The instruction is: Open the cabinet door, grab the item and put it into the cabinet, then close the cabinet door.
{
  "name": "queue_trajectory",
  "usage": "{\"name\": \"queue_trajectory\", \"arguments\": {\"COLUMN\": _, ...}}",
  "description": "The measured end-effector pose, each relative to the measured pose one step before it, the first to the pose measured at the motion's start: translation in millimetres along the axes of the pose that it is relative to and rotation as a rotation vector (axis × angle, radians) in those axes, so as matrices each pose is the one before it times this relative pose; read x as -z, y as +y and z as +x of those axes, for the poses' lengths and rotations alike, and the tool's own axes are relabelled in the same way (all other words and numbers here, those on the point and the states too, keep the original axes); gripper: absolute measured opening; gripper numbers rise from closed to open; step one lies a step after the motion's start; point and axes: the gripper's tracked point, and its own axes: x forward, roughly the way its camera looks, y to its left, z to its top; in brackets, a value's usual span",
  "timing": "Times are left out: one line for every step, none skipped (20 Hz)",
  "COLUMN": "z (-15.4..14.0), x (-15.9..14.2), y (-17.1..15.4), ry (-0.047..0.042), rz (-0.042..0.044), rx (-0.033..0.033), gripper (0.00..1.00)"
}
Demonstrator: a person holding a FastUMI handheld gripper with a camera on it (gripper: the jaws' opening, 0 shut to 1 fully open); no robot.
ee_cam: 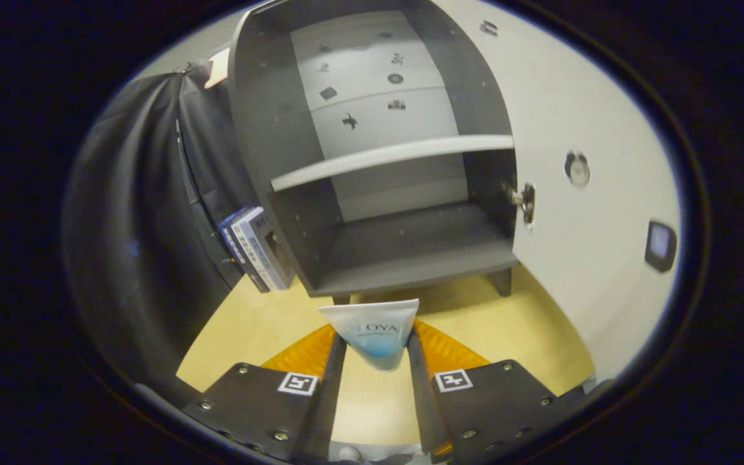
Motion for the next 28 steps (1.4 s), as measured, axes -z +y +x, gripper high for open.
{"name": "queue_trajectory", "arguments": {"z": -3.9, "x": -25.48, "y": 2.58, "ry": -0.02944, "rz": -0.01894, "rx": -0.00015, "gripper": 0.52}}
{"name": "queue_trajectory", "arguments": {"z": -3.51, "x": -27.01, "y": 2.4, "ry": -0.02896, "rz": -0.02333, "rx": 0.00109, "gripper": 0.51}}
{"name": "queue_trajectory", "arguments": {"z": 1.32, "x": -23.05, "y": 0.59, "ry": -0.02347, "rz": -0.01531, "rx": 0.00189, "gripper": 0.51}}
{"name": "queue_trajectory", "arguments": {"z": 3.52, "x": -23.78, "y": 2.42, "ry": -0.02794, "rz": -0.01126, "rx": -0.00205, "gripper": 0.51}}
{"name": "queue_trajectory", "arguments": {"z": 6.69, "x": -24.06, "y": 2.72, "ry": -0.02793, "rz": -0.00188, "rx": -0.0074, "gripper": 0.51}}
{"name": "queue_trajectory", "arguments": {"z": 9.05, "x": -22.05, "y": 3.17, "ry": -0.03088, "rz": 0.0026, "rx": -0.00887, "gripper": 0.51}}
{"name": "queue_trajectory", "arguments": {"z": 10.22, "x": -18.44, "y": -0.5, "ry": -0.01956, "rz": 0.00345, "rx": 0.00179, "gripper": 0.51}}
{"name": "queue_trajectory", "arguments": {"z": 11.49, "x": -13.55, "y": -2.05, "ry": -0.00746, "rz": -0.00327, "rx": 0.00812, "gripper": 0.51}}
{"name": "queue_trajectory", "arguments": {"z": 13.12, "x": -10.55, "y": -1.75, "ry": 0.00507, "rz": 0.0012, "rx": 0.00801, "gripper": 0.51}}
{"name": "queue_trajectory", "arguments": {"z": 14.29, "x": -7.1, "y": -2.66, "ry": 0.01495, "rz": 0.01544, "rx": 0.01569, "gripper": 0.51}}
{"name": "queue_trajectory", "arguments": {"z": 15.45, "x": -4.19, "y": -1.89, "ry": 0.02416, "rz": 0.01306, "rx": 0.0115, "gripper": 0.51}}
{"name": "queue_trajectory", "arguments": {"z": 14.91, "x": -3.53, "y": -0.91, "ry": 0.02118, "rz": 0.00193, "rx": 0.00682, "gripper": 0.51}}
{"name": "queue_trajectory", "arguments": {"z": 11.75, "x": -5.81, "y": -1.4, "ry": 0.01184, "rz": -0.00312, "rx": 0.01317, "gripper": 0.51}}
{"name": "queue_trajectory", "arguments": {"z": 11.13, "x": -5.82, "y": 1.19, "ry": 0.00037, "rz": -0.00273, "rx": 0.00501, "gripper": 0.51}}
{"name": "queue_trajectory", "arguments": {"z": 9.12, "x": -3.95, "y": 1.11, "ry": 0.00426, "rz": 0.00586, "rx": 0.00019, "gripper": 0.51}}
{"name": "queue_trajectory", "arguments": {"z": 8.1, "x": -0.76, "y": -1.99, "ry": 0.01045, "rz": 0.00371, "rx": 0.00912, "gripper": 0.51}}
{"name": "queue_trajectory", "arguments": {"z": 7.26, "x": 1.13, "y": -1.64, "ry": 0.01339, "rz": -0.00533, "rx": 0.0107, "gripper": 0.51}}
{"name": "queue_trajectory", "arguments": {"z": 6.66, "x": 1.43, "y": -2.95, "ry": 0.01469, "rz": -0.00153, "rx": 0.01333, "gripper": 0.51}}
{"name": "queue_trajectory", "arguments": {"z": 3.56, "x": 1.07, "y": -2.66, "ry": 0.01285, "rz": -0.00024, "rx": 0.00715, "gripper": 0.51}}
{"name": "queue_trajectory", "arguments": {"z": 3.45, "x": 0.85, "y": -0.87, "ry": 0.00825, "rz": 0.00263, "rx": 0.00447, "gripper": 0.51}}
{"name": "queue_trajectory", "arguments": {"z": 2.51, "x": 0.45, "y": -2.42, "ry": 0.00999, "rz": 0.00882, "rx": 0.005, "gripper": 0.51}}
{"name": "queue_trajectory", "arguments": {"z": 3.82, "x": 1.62, "y": -3.38, "ry": 0.01228, "rz": 0.0068, "rx": 0.00642, "gripper": 0.51}}
{"name": "queue_trajectory", "arguments": {"z": 2.42, "x": -1.13, "y": -2.45, "ry": 0.00385, "rz": 0.00543, "rx": 0.0049, "gripper": 0.51}}
{"name": "queue_trajectory", "arguments": {"z": 1.88, "x": 1.16, "y": -1.81, "ry": 0.01389, "rz": 0.00429, "rx": 0.00234, "gripper": 0.51}}
{"name": "queue_trajectory", "arguments": {"z": 0.1, "x": 2.47, "y": 0.16, "ry": 0.01449, "rz": 0.00455, "rx": -0.00025, "gripper": 0.51}}
{"name": "queue_trajectory", "arguments": {"z": 1.44, "x": -2.12, "y": 0.11, "ry": -0.0019, "rz": 0.00756, "rx": -0.00245, "gripper": 0.51}}
{"name": "queue_trajectory", "arguments": {"z": -0.48, "x": 1.83, "y": 0.61, "ry": 0.00978, "rz": 0.00191, "rx": -0.00717, "gripper": 0.51}}
{"name": "queue_trajectory", "arguments": {"z": 1.39, "x": -0.26, "y": 1.11, "ry": 0.00084, "rz": 0.00148, "rx": -0.00729, "gripper": 0.51}}
